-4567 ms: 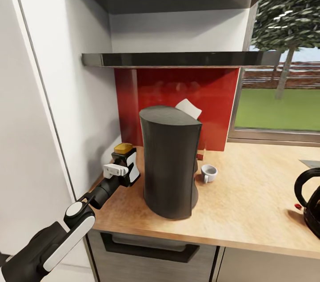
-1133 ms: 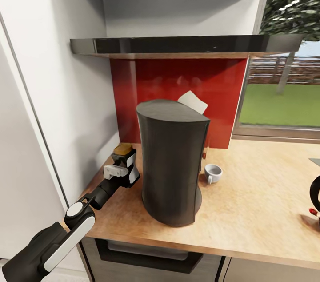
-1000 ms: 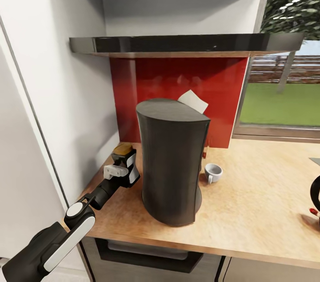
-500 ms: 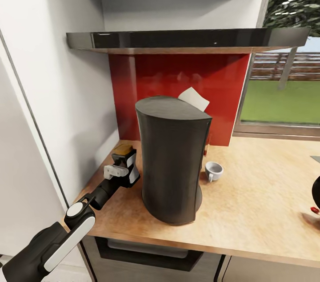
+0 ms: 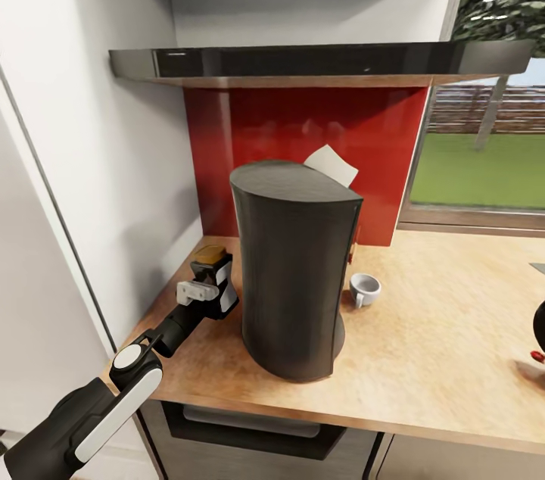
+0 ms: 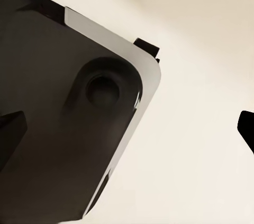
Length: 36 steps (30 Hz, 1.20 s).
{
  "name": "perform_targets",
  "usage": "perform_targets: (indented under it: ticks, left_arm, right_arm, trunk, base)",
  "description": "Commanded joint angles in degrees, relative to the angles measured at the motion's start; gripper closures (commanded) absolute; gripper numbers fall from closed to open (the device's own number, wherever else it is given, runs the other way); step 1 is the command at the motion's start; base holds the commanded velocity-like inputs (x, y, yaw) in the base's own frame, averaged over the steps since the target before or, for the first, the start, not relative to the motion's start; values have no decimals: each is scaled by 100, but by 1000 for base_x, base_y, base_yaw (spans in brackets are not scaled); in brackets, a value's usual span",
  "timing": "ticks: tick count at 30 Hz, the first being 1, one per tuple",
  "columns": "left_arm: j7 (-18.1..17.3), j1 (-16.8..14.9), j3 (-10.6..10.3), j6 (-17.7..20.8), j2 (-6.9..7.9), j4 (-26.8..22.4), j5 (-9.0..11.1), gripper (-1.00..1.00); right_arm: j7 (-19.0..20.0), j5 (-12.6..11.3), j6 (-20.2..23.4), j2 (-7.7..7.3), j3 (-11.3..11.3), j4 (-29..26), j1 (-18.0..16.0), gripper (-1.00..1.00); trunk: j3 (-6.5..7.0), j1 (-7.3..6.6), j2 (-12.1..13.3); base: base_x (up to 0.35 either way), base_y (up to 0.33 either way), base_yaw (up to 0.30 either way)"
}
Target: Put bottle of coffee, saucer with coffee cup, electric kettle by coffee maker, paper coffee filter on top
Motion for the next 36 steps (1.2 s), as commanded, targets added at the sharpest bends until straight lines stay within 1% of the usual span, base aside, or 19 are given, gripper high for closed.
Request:
perform_targets:
  ticks: [1,9,16,27,34,36]
  left_arm:
    - [44,-8,-20,-2,7,-8,42,100]
    - [44,-8,-20,-2,8,-8,42,100]
    - [44,-8,-20,-2,8,-8,42,100]
    - [44,-8,-20,-2,6,-7,42,100]
    - [44,-8,-23,-2,8,-2,42,100]
    - [44,-8,-38,-2,10,-2,15,100]
  right_arm:
    - [23,46,-14,-1,-49,-2,-2,-100]
    - [23,46,-14,-1,-49,-2,-2,-100]
    - [23,46,-14,-1,-49,-2,-2,-100]
    - [23,46,-14,-1,-49,-2,-2,-100]
    - [23,46,-14,-1,-49,-2,-2,-100]
    - [23,46,-14,-1,-49,-2,-2,-100]
  trunk:
    - [-13,0,-4]
    - [-78,0,-4]
    - [-97,0,-4]
    - [-176,0,-4]
    - [-188,0,-4]
    - [-189,0,-4]
  base:
    - [0,0,0]
    - [0,0,0]
    - [0,0,1]
    - [0,0,67]
    - [0,0,15]
    - [0,0,2]
